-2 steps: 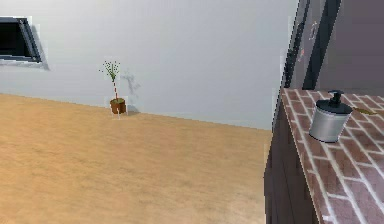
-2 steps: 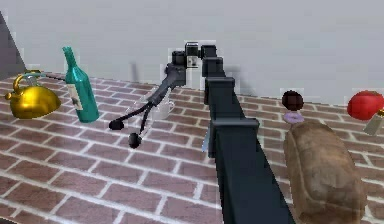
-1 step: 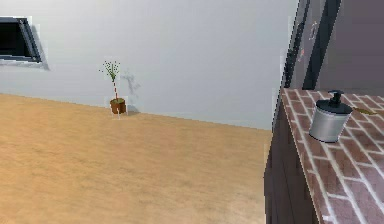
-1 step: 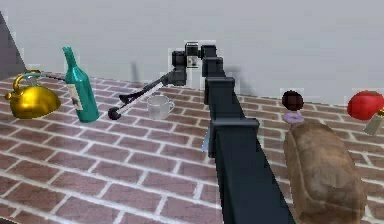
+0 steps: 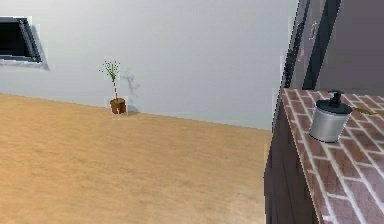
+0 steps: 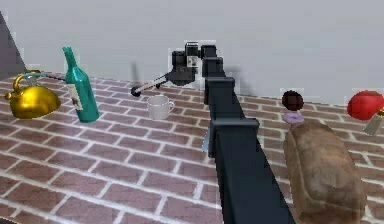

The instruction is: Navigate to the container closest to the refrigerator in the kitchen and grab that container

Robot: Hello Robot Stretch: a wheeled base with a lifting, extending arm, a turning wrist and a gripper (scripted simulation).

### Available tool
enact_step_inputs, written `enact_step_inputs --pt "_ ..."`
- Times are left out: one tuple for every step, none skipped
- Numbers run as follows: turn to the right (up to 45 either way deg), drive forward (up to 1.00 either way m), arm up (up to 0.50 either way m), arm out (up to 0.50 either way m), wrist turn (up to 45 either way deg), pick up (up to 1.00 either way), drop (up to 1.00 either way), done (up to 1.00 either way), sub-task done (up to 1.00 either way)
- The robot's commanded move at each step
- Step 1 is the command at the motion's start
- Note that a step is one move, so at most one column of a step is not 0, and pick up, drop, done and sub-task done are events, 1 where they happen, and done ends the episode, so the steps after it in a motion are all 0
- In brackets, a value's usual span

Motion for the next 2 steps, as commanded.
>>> enact_step_inputs --pt "0.0 0.00 0.00 0.00 18.0 0.00 0.00 0.00 0.00" --pt "0.0 0.00 -0.16 0.00 0.0 0.00 0.00 0.00 0.00"
